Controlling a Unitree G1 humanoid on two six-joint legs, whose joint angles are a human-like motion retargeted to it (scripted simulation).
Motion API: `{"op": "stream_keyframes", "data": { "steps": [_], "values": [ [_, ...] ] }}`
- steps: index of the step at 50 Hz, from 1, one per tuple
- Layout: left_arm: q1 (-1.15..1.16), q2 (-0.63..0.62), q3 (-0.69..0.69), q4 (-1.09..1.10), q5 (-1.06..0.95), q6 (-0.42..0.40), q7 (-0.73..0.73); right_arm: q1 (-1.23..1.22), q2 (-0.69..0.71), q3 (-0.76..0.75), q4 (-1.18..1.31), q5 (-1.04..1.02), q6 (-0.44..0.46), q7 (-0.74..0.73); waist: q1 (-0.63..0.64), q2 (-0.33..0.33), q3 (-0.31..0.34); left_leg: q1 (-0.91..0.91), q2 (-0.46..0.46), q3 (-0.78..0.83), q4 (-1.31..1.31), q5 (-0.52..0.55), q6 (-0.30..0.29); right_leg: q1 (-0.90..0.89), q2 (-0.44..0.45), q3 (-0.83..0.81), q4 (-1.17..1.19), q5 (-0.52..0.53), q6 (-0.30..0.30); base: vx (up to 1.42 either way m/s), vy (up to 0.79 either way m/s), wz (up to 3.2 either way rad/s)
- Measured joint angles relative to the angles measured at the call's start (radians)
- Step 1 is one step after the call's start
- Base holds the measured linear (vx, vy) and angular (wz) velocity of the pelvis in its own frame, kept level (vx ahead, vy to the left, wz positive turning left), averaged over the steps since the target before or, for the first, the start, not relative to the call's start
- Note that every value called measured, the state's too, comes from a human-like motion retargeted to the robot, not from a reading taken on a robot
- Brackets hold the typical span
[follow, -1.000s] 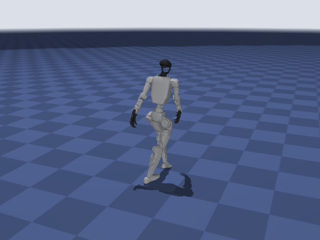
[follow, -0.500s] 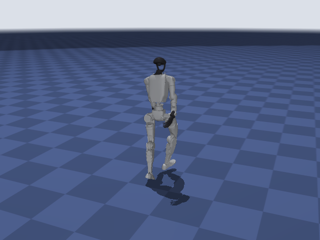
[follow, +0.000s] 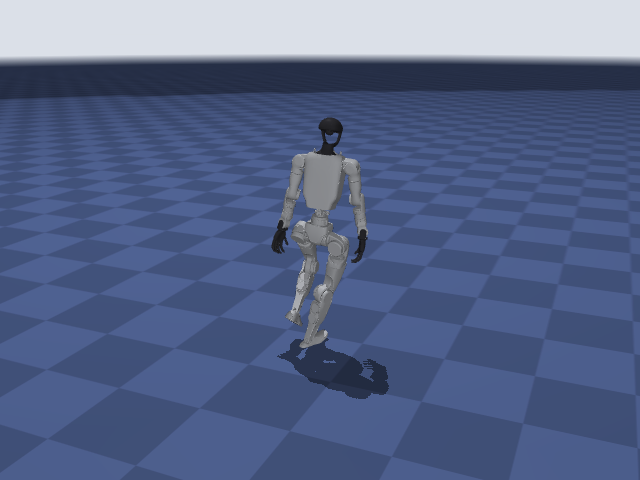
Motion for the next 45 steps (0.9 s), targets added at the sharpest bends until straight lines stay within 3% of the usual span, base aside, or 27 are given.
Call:
{"op": "stream_keyframes", "data": {
  "steps": [5,8,11,13,15,17,18,20,22,25,28,30,34,40,43,45],
  "values": [
    [0.106,0.016,0.174,0.251,-0.365,0.086,-0.191,-0.165,-0.017,0.008,-0.163,0.041,-0.041,-0.092,0.029,-0.017,-0.043,-0.199,-0.067,0.189,-0.315,0.123,0.000,0.110,-0.073,-0.043,-0.103,0.055,0.124,0.77,0.54,-0.18],
    [0.153,0.026,0.200,0.286,-0.371,0.103,-0.281,-0.243,-0.004,0.010,-0.221,0.072,-0.076,-0.116,0.022,-0.014,-0.044,-0.140,-0.114,0.193,-0.642,0.347,-0.100,0.174,-0.075,-0.057,-0.111,0.079,0.186,0.79,0.21,-0.04],
    [0.196,0.019,0.166,0.272,-0.225,0.082,-0.360,-0.264,0.014,0.028,-0.265,0.090,-0.118,-0.077,0.043,-0.010,-0.053,-0.022,-0.171,0.117,-0.878,0.401,-0.159,0.235,-0.062,-0.041,-0.102,0.097,0.232,0.84,0.10,-0.44],
    [0.217,0.008,0.127,0.256,-0.150,0.054,-0.403,-0.243,0.027,0.054,-0.292,0.066,-0.146,-0.034,0.039,-0.012,-0.073,0.079,-0.176,0.128,-0.996,0.438,-0.128,0.269,-0.057,-0.050,-0.093,0.114,0.268,0.97,0.10,-0.07],
    [0.227,-0.003,0.108,0.255,-0.100,0.042,-0.421,-0.199,0.034,0.085,-0.305,0.003,-0.164,-0.006,0.026,0.008,-0.103,0.178,-0.143,0.252,-1.117,0.603,-0.103,0.305,-0.026,-0.067,-0.082,0.148,0.306,0.81,0.06,0.05],
    [0.221,-0.017,0.108,0.271,-0.062,0.049,-0.443,-0.130,0.033,0.123,-0.301,-0.109,-0.171,0.013,0.010,0.010,-0.136,0.155,-0.181,0.074,-1.086,0.586,-0.092,0.328,-0.025,-0.046,-0.037,0.233,0.317,1.14,0.10,-0.09],
    [0.212,-0.021,0.101,0.277,-0.055,0.051,-0.457,-0.099,0.039,0.139,-0.284,-0.168,-0.167,0.009,-0.001,0.013,-0.147,0.160,-0.161,0.055,-1.076,0.588,-0.095,0.333,-0.021,-0.030,0.008,0.307,0.311,1.26,0.07,-0.07],
    [0.197,-0.022,0.069,0.265,-0.045,0.042,-0.491,-0.048,0.055,0.159,-0.218,-0.279,-0.145,-0.013,-0.042,0.036,-0.161,0.216,-0.103,0.107,-1.075,0.566,-0.033,0.338,-0.002,-0.057,0.137,0.481,0.323,1.02,0.00,0.12],
    [0.187,-0.019,0.000,0.228,-0.031,0.028,-0.511,-0.015,0.060,0.136,-0.103,-0.357,-0.097,-0.044,-0.059,0.083,-0.169,0.267,-0.039,0.101,-1.056,0.523,0.000,0.326,0.008,-0.126,0.321,0.564,0.310,1.11,0.05,-0.16],
    [0.127,-0.001,-0.052,0.187,0.010,0.054,-0.450,0.019,0.056,0.085,0.075,-0.342,-0.007,-0.064,-0.070,0.178,-0.153,0.329,0.056,0.048,-0.999,0.463,0.000,0.243,-0.011,-0.186,0.658,0.434,0.244,0.79,0.08,-0.55],
    [0.026,0.041,-0.082,0.156,0.012,0.084,-0.297,0.069,0.040,0.000,0.168,-0.173,0.035,-0.046,-0.114,0.190,-0.105,0.438,0.064,0.055,-1.050,0.445,0.000,0.070,-0.086,-0.219,0.962,0.288,0.133,0.75,0.03,-0.06],
    [-0.037,0.077,-0.111,0.130,-0.012,0.067,-0.214,0.132,0.034,-0.071,0.175,-0.040,0.030,-0.012,-0.139,0.167,-0.093,0.500,0.031,0.048,-1.116,0.451,0.000,-0.044,-0.127,-0.231,1.026,0.233,0.109,0.66,-0.07,0.28],
    [-0.141,0.125,-0.127,0.055,-0.065,0.035,-0.172,0.267,0.028,-0.186,0.175,0.123,0.014,0.066,-0.205,0.121,-0.091,0.617,-0.032,0.023,-1.246,0.460,0.000,-0.208,-0.152,-0.248,0.832,0.228,0.123,0.74,-0.09,0.68],
    [-0.267,0.145,-0.109,-0.065,-0.150,-0.011,-0.167,0.426,0.019,-0.249,0.175,0.144,0.051,0.016,-0.314,0.019,-0.067,0.838,-0.143,-0.075,-1.373,0.424,0.000,-0.310,-0.176,-0.199,0.175,0.366,0.136,0.76,-0.13,0.98],
    [-0.264,0.136,-0.116,-0.134,-0.188,-0.051,-0.127,0.485,0.011,-0.245,0.175,0.098,0.136,0.033,-0.314,-0.004,-0.083,0.927,-0.152,-0.112,-1.380,0.386,0.000,-0.354,-0.141,-0.066,0.030,0.378,0.092,1.19,-0.33,0.22],
    [-0.215,0.112,-0.130,-0.172,-0.224,-0.122,-0.078,0.516,0.004,-0.247,0.175,0.063,0.196,0.067,-0.288,-0.008,-0.108,0.952,-0.154,-0.103,-1.332,0.391,0.000,-0.340,-0.135,-0.121,0.043,0.444,0.034,1.24,-0.25,-0.37]
  ]
}}
